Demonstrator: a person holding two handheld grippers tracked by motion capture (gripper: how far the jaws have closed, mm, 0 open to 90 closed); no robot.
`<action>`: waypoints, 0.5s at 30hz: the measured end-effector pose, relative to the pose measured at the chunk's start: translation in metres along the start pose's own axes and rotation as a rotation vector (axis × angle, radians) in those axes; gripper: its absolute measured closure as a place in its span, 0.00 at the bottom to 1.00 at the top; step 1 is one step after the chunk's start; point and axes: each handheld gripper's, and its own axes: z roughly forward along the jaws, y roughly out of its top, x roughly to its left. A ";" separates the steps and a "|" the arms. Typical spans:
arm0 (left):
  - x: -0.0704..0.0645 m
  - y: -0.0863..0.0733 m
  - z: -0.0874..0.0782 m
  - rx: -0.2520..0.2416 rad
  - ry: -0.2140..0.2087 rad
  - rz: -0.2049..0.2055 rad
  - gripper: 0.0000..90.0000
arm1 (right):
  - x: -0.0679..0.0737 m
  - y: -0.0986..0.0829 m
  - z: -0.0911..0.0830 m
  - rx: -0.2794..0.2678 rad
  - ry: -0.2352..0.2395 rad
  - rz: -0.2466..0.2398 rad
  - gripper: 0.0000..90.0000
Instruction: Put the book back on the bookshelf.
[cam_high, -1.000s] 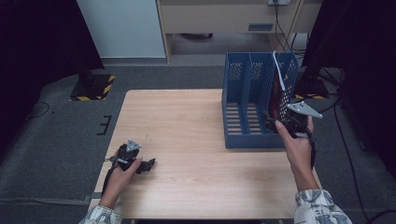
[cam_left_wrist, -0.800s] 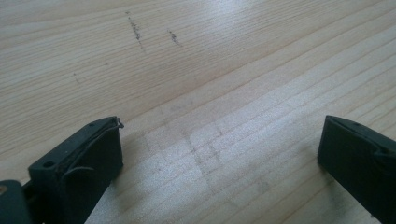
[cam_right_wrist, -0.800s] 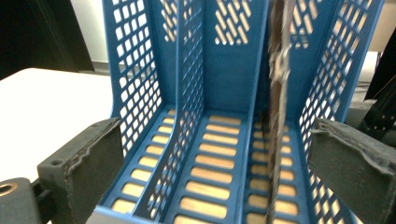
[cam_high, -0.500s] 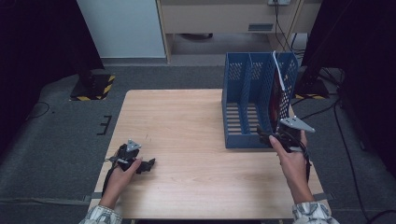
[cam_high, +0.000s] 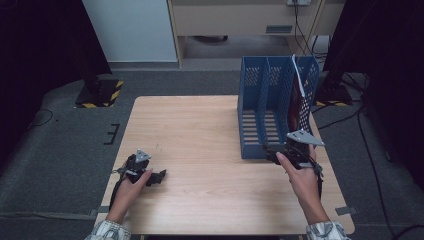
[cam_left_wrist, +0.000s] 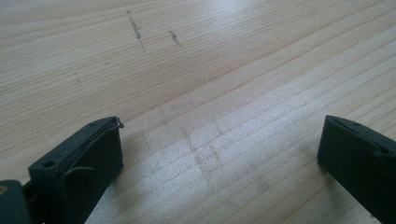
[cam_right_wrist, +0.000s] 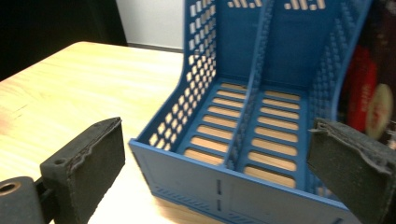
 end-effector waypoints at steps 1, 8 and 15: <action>0.000 0.000 0.000 0.000 0.000 0.000 0.00 | 0.002 0.000 0.001 0.000 0.003 -0.003 0.05; 0.000 0.000 0.000 0.000 0.000 0.000 0.00 | 0.015 0.003 0.006 0.017 0.030 -0.012 0.05; 0.000 0.000 0.000 0.000 0.000 0.000 0.00 | 0.027 0.004 0.010 0.022 0.059 -0.024 0.06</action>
